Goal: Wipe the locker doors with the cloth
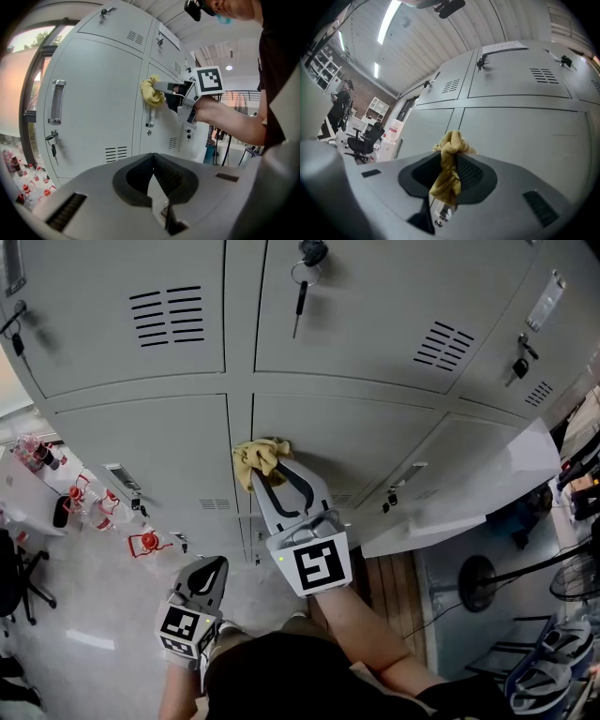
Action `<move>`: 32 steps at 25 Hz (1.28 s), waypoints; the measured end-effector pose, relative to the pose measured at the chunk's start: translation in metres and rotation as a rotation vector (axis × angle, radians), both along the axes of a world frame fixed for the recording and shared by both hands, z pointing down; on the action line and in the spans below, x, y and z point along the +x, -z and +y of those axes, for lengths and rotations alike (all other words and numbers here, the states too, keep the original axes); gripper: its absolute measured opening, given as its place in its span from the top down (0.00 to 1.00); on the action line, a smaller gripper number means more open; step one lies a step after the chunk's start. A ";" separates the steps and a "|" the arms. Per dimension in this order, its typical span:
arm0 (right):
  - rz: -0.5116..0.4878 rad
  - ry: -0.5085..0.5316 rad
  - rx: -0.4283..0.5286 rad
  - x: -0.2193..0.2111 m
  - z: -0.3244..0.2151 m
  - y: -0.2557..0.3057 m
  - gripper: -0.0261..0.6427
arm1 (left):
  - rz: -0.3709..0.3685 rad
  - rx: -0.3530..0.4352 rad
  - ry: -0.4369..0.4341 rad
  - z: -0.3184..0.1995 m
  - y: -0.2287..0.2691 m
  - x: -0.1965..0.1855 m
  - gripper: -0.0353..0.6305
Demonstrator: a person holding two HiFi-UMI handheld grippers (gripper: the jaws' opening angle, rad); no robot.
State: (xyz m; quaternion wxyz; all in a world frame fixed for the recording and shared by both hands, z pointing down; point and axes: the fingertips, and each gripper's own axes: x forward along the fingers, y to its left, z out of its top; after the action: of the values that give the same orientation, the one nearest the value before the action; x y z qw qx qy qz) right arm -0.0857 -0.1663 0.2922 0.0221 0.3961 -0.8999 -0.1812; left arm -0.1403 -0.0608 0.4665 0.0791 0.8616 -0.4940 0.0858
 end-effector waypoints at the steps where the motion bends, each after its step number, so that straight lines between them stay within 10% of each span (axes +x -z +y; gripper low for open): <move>1: 0.006 0.001 -0.004 -0.002 0.000 -0.003 0.80 | 0.000 -0.002 0.003 0.001 0.000 -0.001 0.93; 32: 0.078 0.011 -0.176 -0.014 -0.008 -0.132 0.80 | -0.005 -0.075 0.070 0.025 -0.026 -0.015 0.93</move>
State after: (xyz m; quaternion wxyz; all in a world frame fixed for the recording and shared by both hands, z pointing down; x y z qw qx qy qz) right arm -0.0993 -0.1741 0.4246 0.0909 0.3801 -0.9130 -0.1168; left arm -0.1555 -0.0356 0.4923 0.1134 0.8400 -0.5204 0.1035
